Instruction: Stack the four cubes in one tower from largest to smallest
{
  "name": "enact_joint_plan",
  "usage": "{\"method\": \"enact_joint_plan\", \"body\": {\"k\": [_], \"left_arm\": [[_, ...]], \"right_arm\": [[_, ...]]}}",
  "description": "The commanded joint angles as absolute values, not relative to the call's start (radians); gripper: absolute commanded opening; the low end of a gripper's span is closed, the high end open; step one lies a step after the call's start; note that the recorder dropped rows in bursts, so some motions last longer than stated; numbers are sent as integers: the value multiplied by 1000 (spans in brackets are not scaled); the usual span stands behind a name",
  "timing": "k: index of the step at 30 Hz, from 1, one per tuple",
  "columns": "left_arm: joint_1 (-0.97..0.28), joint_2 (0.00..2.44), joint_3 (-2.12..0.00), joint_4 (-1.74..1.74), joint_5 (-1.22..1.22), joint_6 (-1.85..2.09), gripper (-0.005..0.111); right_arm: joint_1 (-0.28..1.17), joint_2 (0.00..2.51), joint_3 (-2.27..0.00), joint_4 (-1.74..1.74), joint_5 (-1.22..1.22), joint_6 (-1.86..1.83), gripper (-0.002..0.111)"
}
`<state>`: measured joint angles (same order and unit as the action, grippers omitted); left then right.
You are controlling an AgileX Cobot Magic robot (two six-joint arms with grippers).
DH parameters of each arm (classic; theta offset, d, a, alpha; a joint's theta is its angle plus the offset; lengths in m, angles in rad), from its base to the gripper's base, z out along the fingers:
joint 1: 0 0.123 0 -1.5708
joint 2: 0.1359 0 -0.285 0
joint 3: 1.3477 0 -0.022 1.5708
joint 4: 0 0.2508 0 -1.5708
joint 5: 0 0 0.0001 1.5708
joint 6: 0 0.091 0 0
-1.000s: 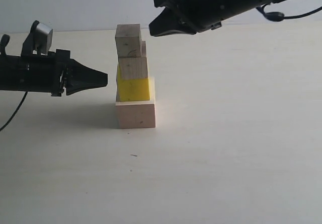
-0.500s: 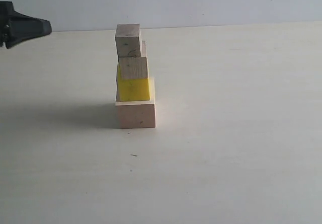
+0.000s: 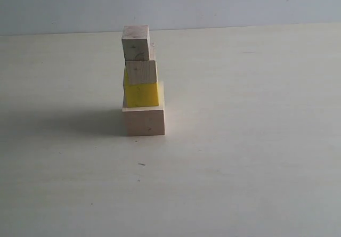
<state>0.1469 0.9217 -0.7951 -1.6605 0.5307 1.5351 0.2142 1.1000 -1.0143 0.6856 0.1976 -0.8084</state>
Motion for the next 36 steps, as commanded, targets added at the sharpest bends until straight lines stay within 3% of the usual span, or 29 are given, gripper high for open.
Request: {"method": "enact_joint_plan", "body": {"k": [1,23,30,36], "left_arm": [[150,767,-792,-1641,438,1544,0],[114,653,-792,-1589,308,1551,0],[69,382,-660,-1580,164,1567,0],[69,304,-561,-1580,20,1567,0]], "right_arm": [[210,1013,-977,679,186,-810,0],[210,793,-975,679,178,-803,0],[210,793,-975,679,178,-803,0],[210,793,-975,679,178,-803,0]]}}
